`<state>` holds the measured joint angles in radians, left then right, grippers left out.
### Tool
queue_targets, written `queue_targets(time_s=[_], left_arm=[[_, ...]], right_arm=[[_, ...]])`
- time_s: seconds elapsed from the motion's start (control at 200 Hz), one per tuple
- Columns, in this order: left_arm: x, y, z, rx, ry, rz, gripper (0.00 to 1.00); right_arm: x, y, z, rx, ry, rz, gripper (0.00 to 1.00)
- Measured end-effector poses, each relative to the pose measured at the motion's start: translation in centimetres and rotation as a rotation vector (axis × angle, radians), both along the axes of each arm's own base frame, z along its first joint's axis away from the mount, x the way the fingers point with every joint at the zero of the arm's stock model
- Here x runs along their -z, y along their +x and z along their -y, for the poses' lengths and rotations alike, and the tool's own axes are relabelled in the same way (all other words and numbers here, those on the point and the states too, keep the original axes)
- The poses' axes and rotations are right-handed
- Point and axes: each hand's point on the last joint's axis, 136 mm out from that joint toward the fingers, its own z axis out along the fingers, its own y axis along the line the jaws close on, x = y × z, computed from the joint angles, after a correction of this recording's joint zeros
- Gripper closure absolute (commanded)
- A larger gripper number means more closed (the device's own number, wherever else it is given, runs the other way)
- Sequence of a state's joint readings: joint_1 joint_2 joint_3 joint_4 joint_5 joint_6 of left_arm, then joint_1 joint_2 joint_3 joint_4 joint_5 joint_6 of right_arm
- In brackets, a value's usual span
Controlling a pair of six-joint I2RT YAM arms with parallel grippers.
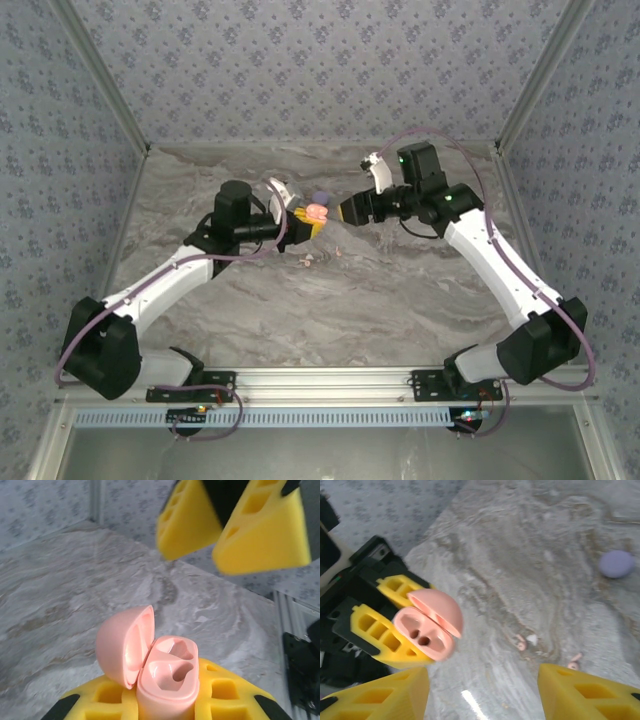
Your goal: Insert wireless bluetooth earbuds into charging case
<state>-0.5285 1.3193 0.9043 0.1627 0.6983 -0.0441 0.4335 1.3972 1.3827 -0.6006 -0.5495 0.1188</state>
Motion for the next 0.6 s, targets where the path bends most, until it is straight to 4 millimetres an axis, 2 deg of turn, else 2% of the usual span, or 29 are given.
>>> queue_targets(time_s=[0.105, 0.215, 0.335, 0.43, 0.6], left_arm=[[1.3, 0.7, -0.7, -0.059, 0.019, -0.026, 0.93], [2.2, 1.0, -1.0, -0.092, 0.026, -0.046, 0.94], [2.8, 0.7, -1.6, -0.127, 0.026, -0.052, 0.94], [3.0, 0.1, -2.1, -0.148, 0.025, -0.051, 0.93], [2.1, -0.9, -2.1, -0.159, 0.007, -0.025, 0.93]], right_arm=[[1.8, 1.8, 1.3, 0.095, -0.057, -0.037, 0.45], [5.7, 3.4, 1.9, 0.154, -0.126, -0.138, 0.50], [10.8, 4.2, 1.7, 0.164, -0.196, -0.265, 0.54], [13.9, 4.3, 1.5, 0.169, -0.244, -0.344, 0.58], [17.2, 5.0, 0.4, 0.166, -0.303, -0.424, 0.69]])
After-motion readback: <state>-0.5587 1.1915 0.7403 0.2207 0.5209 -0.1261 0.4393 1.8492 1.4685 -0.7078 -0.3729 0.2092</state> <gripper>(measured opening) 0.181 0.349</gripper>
